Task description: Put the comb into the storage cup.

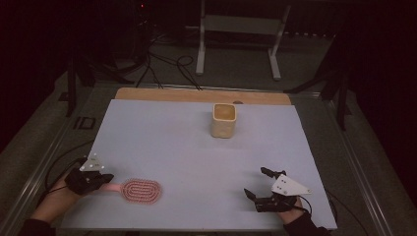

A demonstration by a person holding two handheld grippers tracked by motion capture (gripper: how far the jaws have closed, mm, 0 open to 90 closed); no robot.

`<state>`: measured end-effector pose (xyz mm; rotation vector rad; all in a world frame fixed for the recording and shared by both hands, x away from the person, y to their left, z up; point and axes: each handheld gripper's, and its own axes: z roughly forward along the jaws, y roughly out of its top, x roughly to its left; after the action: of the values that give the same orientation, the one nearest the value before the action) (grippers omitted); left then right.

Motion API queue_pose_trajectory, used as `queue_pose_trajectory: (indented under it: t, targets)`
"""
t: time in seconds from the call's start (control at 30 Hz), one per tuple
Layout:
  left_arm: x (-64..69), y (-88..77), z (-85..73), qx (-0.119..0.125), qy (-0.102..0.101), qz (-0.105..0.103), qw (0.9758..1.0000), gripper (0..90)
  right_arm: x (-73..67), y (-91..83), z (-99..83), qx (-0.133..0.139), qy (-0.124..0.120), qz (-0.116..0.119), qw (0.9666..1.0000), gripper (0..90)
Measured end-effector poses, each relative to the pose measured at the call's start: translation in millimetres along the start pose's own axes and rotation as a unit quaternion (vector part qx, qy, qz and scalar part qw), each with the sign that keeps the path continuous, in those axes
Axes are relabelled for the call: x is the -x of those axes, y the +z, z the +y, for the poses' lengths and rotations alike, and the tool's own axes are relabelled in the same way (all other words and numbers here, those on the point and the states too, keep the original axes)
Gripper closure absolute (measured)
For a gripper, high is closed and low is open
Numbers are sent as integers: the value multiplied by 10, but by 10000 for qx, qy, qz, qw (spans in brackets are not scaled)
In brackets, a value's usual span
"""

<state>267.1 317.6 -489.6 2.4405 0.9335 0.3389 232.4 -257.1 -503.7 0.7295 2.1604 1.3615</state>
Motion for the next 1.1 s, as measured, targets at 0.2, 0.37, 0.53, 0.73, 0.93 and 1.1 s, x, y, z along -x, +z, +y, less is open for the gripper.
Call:
queue_pose_trajectory:
  t: [0.2, 0.37, 0.53, 0.73, 0.93, 1.1]
  targets:
    - [111, -56, -76, -27, 34, 17, 10000, 900, -1, 6, 2, -17, 38, 14, 10000, 96]
    - [220, -88, -106, -92, 109, -54, 9999, 900, -3, 6, 7, -12, 27, 4, 10000, 96]
    - [288, -141, -110, -175, 180, -135, 9996, 900, -5, 8, 8, -10, 32, -1, 10000, 96]
    - [323, -204, -111, -101, 122, -340, 9993, 900, -5, 15, 7, -30, 32, 17, 10000, 96]
    - [283, -251, -131, -75, 45, -189, 9998, 897, -5, 15, 8, -32, 40, 5, 10000, 96]
    - [261, -386, -122, -1, -50, -156, 9999, 845, -3, 20, 6, -35, 30, -1, 10000, 96]
